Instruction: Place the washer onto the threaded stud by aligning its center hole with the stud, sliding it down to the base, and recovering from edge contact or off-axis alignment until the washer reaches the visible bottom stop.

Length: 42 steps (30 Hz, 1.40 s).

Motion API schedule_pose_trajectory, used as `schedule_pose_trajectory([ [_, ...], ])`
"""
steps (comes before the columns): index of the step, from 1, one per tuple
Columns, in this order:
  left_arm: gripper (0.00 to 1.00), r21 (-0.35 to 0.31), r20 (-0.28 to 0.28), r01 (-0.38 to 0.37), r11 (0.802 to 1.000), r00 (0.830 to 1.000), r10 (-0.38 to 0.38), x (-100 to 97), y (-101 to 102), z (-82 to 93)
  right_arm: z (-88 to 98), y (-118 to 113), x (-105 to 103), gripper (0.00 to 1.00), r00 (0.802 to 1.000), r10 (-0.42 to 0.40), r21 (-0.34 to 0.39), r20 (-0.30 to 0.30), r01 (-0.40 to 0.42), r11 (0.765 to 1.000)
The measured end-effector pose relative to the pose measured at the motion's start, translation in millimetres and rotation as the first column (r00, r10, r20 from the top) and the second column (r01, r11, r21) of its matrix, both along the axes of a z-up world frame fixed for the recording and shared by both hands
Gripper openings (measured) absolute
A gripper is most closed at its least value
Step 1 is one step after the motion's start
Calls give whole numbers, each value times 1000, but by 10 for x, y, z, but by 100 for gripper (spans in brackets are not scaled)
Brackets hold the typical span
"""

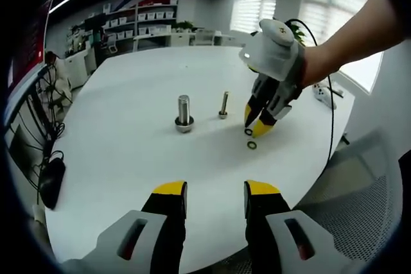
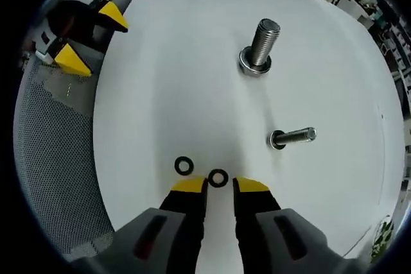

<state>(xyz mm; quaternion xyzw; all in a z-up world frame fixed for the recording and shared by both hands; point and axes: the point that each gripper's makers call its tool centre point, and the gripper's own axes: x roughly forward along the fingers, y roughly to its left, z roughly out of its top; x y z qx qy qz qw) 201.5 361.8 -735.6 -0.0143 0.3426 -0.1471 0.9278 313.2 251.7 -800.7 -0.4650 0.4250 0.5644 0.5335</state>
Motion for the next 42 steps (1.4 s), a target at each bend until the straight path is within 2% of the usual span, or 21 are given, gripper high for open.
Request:
schedule_pose_trajectory([
  [8,34,-4,-3,2,1000,1000,-2,-5,-8,-1,-13,10,22,16,999,35,-35,5,-35,999],
  [12,34,-5,-2,0,1000,1000,0,0,-5,-1,-11,21,1,16,997,79,-81,19,-78,994],
  [15,34,-6,-4,2,1000,1000,-2,0,-11,-1,-10,9,15,15,999,43,-126,22,-40,991],
  [20,34,-8,-3,1,1000,1000,-1,-3,-11,1,-25,28,4,14,997,67,-154,31,-62,986],
  [24,34,-10,0,0,1000,1000,0,2,-9,6,-15,12,13,14,998,46,-130,42,-41,991],
  [29,34,-19,4,-7,1000,1000,7,0,-2,16,0,15,19,14,999,-37,-68,23,39,997],
  [31,34,-20,8,-11,1000,1000,11,3,6,18,-8,6,25,14,999,-19,-50,28,20,999],
  [34,34,-19,9,-13,1000,1000,13,6,7,29,9,11,24,14,999,-40,-25,19,41,999],
  [39,34,-10,3,9,1000,1000,-9,-4,-31,12,5,26,32,13,998,-57,-17,15,57,998],
  [42,34,-21,12,-3,1000,1000,3,6,-10,27,10,26,32,13,998,-69,-16,14,69,998],
])
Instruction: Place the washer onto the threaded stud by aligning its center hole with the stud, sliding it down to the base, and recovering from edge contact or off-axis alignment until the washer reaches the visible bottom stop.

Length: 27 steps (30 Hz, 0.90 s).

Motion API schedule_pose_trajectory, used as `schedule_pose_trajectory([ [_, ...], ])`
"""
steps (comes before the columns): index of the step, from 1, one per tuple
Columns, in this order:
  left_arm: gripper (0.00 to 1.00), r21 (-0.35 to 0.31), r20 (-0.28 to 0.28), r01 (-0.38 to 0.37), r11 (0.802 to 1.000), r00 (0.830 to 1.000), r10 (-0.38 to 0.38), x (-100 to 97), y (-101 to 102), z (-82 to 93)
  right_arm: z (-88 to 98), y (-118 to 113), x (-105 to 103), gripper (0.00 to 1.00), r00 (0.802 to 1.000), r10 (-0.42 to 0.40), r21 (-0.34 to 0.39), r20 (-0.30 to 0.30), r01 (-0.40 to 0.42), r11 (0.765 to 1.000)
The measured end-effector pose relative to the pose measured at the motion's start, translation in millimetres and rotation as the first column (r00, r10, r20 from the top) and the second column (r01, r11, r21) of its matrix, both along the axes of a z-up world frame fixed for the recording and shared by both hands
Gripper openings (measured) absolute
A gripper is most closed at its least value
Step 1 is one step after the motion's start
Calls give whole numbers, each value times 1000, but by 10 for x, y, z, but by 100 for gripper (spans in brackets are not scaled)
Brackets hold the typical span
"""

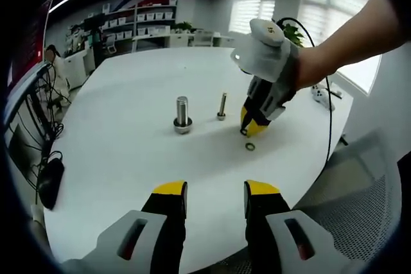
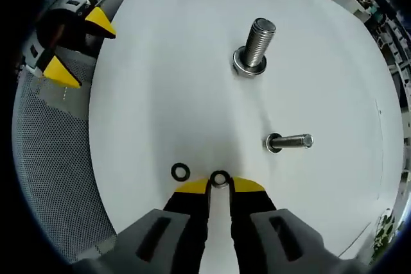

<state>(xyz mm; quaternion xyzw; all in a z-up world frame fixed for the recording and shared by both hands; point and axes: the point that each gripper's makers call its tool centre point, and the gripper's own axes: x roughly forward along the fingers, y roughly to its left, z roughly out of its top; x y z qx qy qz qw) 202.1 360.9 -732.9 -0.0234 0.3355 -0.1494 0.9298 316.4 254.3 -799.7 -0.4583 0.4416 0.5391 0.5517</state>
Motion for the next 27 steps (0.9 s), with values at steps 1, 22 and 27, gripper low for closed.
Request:
schedule_pose_trajectory([
  [1,34,-2,2,-3,1000,1000,3,1,8,12,-1,-8,3,13,1000,-6,-2,-1,6,1000],
  [22,33,-2,9,5,1000,1000,-5,9,-5,22,482,227,329,13,994,-96,125,51,89,988],
  [27,33,-8,15,1,1000,1000,-1,15,0,32,569,236,442,13,991,-123,139,57,114,984],
])
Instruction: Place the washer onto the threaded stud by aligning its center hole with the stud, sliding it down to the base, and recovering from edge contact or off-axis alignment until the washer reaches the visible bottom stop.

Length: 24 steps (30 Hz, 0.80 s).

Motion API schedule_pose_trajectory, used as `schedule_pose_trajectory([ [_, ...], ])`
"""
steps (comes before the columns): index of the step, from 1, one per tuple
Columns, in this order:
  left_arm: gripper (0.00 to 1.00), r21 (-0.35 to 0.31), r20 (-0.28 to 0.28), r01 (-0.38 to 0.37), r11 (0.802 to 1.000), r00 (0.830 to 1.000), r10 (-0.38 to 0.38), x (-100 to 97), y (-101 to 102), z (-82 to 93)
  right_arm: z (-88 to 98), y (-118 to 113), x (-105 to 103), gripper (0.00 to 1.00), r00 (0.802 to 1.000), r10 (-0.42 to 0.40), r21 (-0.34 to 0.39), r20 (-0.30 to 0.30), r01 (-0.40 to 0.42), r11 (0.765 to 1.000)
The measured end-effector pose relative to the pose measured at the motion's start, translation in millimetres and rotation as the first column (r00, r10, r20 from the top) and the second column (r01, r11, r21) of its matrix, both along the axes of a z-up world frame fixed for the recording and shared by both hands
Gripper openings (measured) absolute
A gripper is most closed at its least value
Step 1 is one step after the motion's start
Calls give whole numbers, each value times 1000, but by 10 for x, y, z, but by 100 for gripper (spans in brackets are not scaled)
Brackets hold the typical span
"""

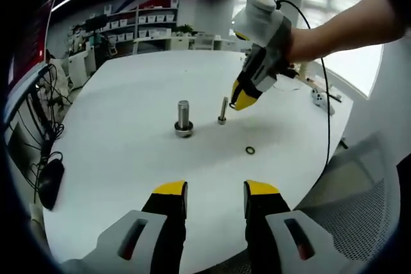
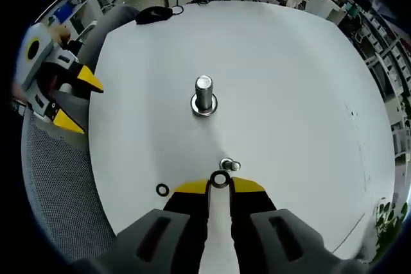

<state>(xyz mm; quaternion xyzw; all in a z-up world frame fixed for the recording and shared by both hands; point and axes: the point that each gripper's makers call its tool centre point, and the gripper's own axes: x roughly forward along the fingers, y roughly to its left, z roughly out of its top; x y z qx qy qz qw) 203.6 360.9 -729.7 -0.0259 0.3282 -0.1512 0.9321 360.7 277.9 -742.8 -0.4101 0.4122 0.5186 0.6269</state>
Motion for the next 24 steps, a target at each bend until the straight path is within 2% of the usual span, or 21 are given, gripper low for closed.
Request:
schedule_pose_trajectory([
  [7,33,5,5,9,1000,1000,-9,4,-16,8,85,76,-23,13,999,39,45,22,-40,998],
  [19,33,-1,2,2,1000,1000,-2,2,-6,5,50,127,51,13,997,54,21,53,-56,998],
  [24,33,1,3,2,1000,1000,-2,0,-6,7,36,119,113,13,998,35,13,58,-36,999],
])
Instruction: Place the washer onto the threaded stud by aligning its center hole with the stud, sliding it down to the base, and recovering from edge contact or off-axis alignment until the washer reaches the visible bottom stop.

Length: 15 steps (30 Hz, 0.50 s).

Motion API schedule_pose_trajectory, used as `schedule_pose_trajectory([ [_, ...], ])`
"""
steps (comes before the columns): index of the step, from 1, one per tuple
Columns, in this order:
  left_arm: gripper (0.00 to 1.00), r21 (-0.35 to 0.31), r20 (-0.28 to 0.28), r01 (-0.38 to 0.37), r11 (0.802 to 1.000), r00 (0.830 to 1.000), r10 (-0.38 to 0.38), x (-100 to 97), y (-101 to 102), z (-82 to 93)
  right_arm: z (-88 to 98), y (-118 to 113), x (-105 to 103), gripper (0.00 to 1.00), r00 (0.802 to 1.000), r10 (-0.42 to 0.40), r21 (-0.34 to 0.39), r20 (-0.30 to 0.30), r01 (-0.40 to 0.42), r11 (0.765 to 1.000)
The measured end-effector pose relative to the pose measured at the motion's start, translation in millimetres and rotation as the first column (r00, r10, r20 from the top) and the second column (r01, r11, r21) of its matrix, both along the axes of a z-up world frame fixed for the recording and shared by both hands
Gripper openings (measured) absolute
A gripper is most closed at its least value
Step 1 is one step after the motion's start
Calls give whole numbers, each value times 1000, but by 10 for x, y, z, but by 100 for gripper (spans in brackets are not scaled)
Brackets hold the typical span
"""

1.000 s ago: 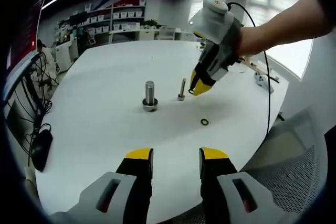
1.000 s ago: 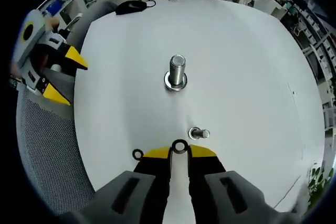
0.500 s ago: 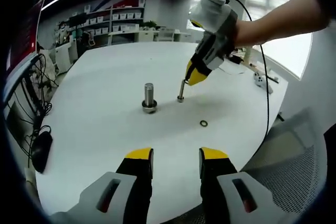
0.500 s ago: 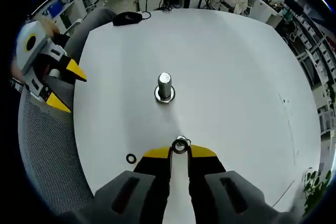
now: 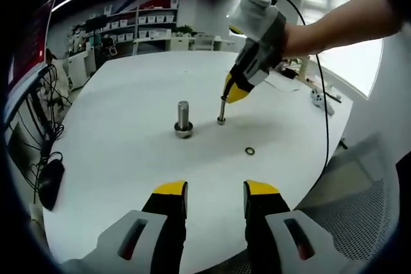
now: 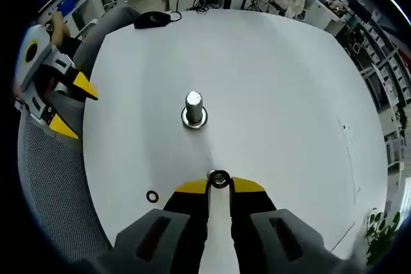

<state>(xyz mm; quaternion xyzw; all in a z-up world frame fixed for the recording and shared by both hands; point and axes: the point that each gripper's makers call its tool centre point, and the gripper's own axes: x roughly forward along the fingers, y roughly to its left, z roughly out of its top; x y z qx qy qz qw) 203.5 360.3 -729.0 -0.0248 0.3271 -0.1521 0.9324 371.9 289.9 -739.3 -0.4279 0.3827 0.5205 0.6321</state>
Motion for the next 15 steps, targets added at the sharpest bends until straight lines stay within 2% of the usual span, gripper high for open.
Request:
schedule_pose_trajectory([
  [15,33,2,-7,-2,1000,1000,2,-2,9,-18,-160,1,29,13,1000,4,-25,-28,-5,1000],
])
